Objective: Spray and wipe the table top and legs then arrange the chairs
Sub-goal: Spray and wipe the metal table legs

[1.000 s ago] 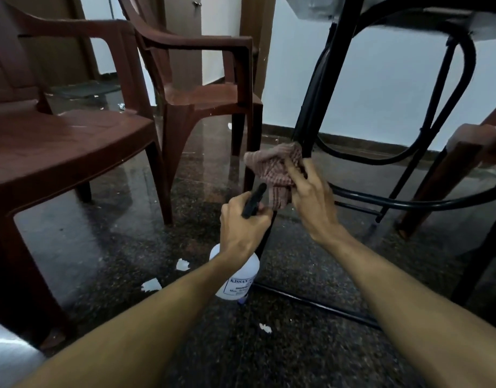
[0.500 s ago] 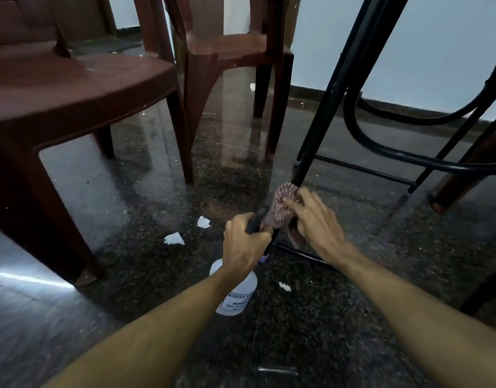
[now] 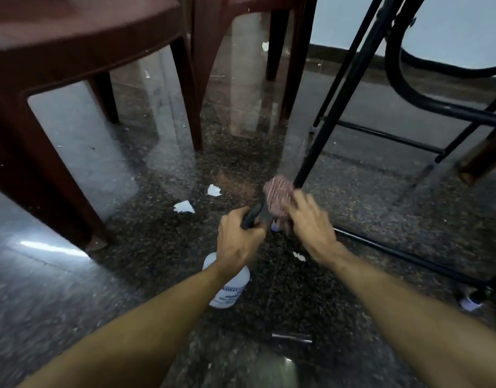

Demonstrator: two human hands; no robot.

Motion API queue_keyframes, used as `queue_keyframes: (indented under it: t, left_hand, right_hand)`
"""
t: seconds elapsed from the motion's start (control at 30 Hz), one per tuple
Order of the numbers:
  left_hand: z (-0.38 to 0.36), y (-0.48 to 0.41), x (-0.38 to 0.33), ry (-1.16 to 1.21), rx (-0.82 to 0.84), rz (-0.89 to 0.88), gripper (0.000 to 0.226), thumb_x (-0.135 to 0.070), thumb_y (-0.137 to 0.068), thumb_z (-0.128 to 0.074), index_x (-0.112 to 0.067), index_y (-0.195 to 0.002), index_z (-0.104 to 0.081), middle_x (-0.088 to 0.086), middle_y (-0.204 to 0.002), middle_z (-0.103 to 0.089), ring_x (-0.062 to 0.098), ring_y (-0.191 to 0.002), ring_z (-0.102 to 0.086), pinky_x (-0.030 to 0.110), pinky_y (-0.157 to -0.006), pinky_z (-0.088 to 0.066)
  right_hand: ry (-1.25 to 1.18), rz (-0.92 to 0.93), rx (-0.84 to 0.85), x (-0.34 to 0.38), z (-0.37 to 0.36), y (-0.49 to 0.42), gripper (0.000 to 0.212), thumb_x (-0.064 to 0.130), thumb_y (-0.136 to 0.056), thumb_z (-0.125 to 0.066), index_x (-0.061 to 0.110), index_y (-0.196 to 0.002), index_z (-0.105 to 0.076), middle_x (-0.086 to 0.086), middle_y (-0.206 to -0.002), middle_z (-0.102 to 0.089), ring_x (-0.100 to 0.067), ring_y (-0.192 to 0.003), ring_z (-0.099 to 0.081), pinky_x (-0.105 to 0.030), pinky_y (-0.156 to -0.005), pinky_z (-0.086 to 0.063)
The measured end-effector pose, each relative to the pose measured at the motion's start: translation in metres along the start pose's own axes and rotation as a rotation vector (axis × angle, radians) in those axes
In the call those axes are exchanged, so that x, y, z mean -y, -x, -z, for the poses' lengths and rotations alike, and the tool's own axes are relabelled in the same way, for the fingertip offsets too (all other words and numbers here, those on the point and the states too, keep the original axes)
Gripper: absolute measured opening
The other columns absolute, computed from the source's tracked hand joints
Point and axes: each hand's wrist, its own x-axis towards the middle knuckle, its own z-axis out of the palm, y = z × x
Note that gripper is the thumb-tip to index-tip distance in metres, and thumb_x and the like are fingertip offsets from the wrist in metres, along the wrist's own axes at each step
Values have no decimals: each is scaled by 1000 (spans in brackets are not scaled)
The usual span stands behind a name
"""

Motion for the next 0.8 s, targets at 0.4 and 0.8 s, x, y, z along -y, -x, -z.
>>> queue_keyframes:
  t: [0.4, 0.8]
  left_hand:
    - [23, 9, -51, 37, 29, -84, 19, -17, -84, -67, -8, -71, -56, 15, -64, -60, 16, -52, -48, 38, -51, -43]
    - [124, 33, -160, 72, 39, -78, 21, -23, -89, -68, -19, -73, -56, 10, -67, -57, 29, -60, -54, 37, -54, -39]
  right_hand:
    - [-433, -424, -76, -44, 11, 99, 50, -3, -80, -65, 10, -128, -67, -19, -138, -52, -39, -129, -49, -41, -104, -45]
    - [-664, -387, -205, 13, 196, 77, 28, -3, -82, -65, 10, -105, -76, 3, -87, -52, -13, -83, -52, -21, -68, -34]
